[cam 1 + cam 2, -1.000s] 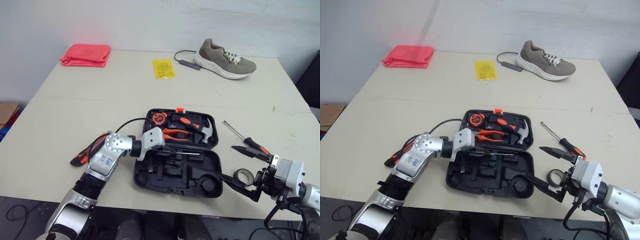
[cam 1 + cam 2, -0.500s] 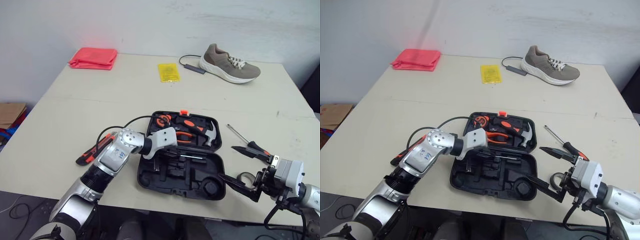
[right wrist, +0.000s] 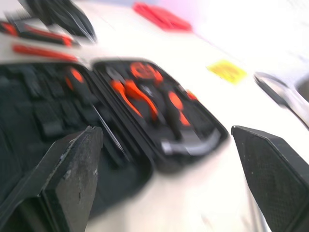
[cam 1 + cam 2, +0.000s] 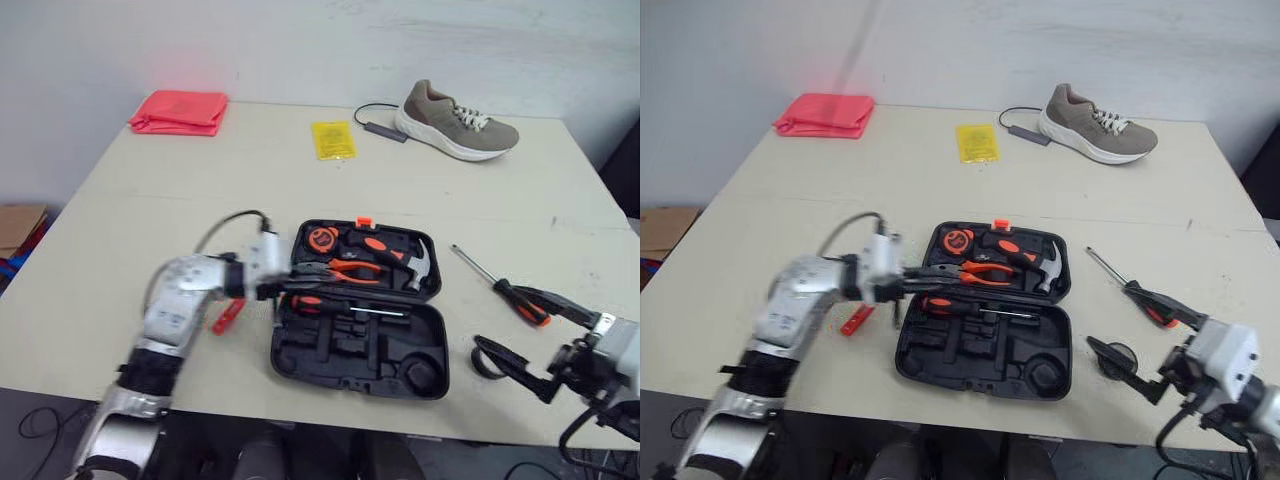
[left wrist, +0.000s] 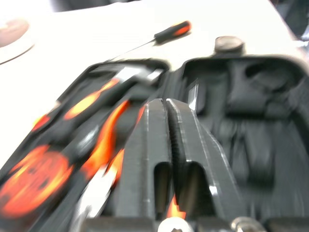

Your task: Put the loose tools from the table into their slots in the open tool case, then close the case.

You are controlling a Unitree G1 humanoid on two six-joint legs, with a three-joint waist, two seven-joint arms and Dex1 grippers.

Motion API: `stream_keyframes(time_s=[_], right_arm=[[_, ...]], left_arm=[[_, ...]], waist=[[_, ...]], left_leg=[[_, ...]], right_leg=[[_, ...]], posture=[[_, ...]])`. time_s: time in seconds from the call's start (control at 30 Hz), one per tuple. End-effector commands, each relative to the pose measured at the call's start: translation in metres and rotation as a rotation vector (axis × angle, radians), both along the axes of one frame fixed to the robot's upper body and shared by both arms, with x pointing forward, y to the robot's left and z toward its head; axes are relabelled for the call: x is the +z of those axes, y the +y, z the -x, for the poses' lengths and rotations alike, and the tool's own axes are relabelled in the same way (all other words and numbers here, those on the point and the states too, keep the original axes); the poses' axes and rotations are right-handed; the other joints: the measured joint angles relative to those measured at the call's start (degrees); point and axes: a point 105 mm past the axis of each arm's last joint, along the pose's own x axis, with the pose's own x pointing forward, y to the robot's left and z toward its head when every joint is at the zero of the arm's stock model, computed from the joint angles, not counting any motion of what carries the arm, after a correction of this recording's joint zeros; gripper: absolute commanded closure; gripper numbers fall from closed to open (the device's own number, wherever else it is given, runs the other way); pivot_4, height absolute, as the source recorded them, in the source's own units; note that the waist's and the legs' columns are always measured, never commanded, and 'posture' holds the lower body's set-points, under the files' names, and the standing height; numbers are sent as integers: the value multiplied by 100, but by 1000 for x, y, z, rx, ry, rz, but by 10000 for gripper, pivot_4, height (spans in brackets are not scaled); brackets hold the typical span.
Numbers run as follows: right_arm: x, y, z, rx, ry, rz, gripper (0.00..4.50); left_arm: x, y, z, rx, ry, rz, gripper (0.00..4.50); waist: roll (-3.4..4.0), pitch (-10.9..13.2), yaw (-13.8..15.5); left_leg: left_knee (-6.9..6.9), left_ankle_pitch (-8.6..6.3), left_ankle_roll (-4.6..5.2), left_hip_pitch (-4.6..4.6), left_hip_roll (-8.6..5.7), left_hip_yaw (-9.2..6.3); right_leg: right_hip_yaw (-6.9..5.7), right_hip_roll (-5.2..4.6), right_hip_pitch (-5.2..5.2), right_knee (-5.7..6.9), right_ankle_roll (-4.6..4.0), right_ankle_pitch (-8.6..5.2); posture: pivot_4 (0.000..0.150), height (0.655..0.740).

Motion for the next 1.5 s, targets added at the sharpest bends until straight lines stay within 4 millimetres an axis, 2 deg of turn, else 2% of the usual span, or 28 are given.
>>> stream_keyframes(time_s=[0.03, 0.2, 0.23, 0.37, 0.43, 0.53, 0.67, 0.8, 0.97, 1.17, 1.27, 1.33, 1.4, 1.5], right_arm=[[9, -35, 15, -144, -44, 34, 0], [-5, -83, 43, -361, -14, 58, 0], [-7, -88, 47, -387, -10, 58, 0], [-21, -127, 76, -574, 16, 66, 0], [-27, -140, 89, -651, 29, 66, 0], [-36, -154, 105, -740, 40, 57, 0], [-37, -161, 108, -796, 18, 35, 0], [-35, -159, 94, -775, -4, 14, 0], [-16, -141, 60, -656, -69, -16, 0], [10, -109, 23, -488, -63, -38, 0], [15, -109, 0, -515, 51, -21, 0], [18, -99, -11, -464, 102, -23, 0], [11, -89, -21, -400, 207, 28, 0], [6, -80, -36, -317, 289, 47, 0]], left_arm=[[5, 57, -7, 178, 33, 16, 27272], [7, 157, -10, 516, 13, -9, 2938], [7, 169, -8, 561, 12, -16, 495], [10, 246, 14, 824, 66, 28, 495], [5, 276, 28, 931, 89, -1, 495], [-3, 300, 45, 1021, 110, -36, 495], [-3, 309, 52, 1062, 103, -32, 495], [0, 294, 45, 1001, 84, -10, 495], [17, 249, 22, 841, 22, 21, 495], [35, 175, 7, 546, -9, 34, 495], [44, 134, 3, 391, -13, 60, 495], [46, 111, 6, 297, 13, 74, 495], [47, 82, 14, 166, 67, 83, 495], [49, 49, 24, 8, 102, 75, 495]], waist=[[-1, 2, -27], [-18, 15, -75], [-16, 17, -80], [-11, 20, -114], [-11, 20, -139], [-2, 25, -178], [7, 31, -194], [4, 28, -225], [11, 30, -238], [17, 34, -222], [18, 36, -215], [15, 38, -214], [13, 39, -216], [5, 43, -206]], left_leg=[[0, -5, 8, -1, -1, 0], [-13, -21, 16, -1, 1, -7], [-24, -22, 16, 0, -1, -7], [-63, -17, 16, 11, -16, -2], [-86, -12, 7, 15, -15, -2], [-102, -16, -5, 15, -12, -6], [-104, -31, -30, 14, -16, -9], [-103, -28, -33, 14, -15, -13], [-103, -27, -35, 14, -16, -13], [-101, -3, -9, 10, -20, -9], [-89, 0, -3, 7, -26, -5], [-83, 5, -7, 5, -29, -4], [-84, 12, -18, 5, -28, -4], [-81, 14, -20, 0, -22, -3]], right_leg=[[0, -2, 0, -3, 0, 0], [-11, -13, 1, -13, -2, -1], [-14, -20, 0, -17, -4, -2], [-19, -50, -4, -29, -7, -4], [-22, -51, -7, -40, -14, -7], [-29, -53, -15, -43, -26, -14], [-31, -65, -14, -44, -27, -15], [-32, -67, -13, -43, -28, -13], [-32, -67, -11, -42, -25, -11], [-37, -61, -11, -37, -21, -9], [-34, -58, -7, -37, -9, -3], [-32, -57, -5, -39, -1, 2], [-32, -50, -4, -44, 1, 3], [-29, -31, -2, -55, 8, 7]], posture=[[1500, 7400], [1500, 7400], [1500, 7400], [1500, 7400], [1500, 7400], [1500, 7400], [1500, 7400], [1500, 7400], [1500, 7400], [1500, 7400], [1500, 7400], [1500, 7400], [1500, 7400], [1500, 7400]])
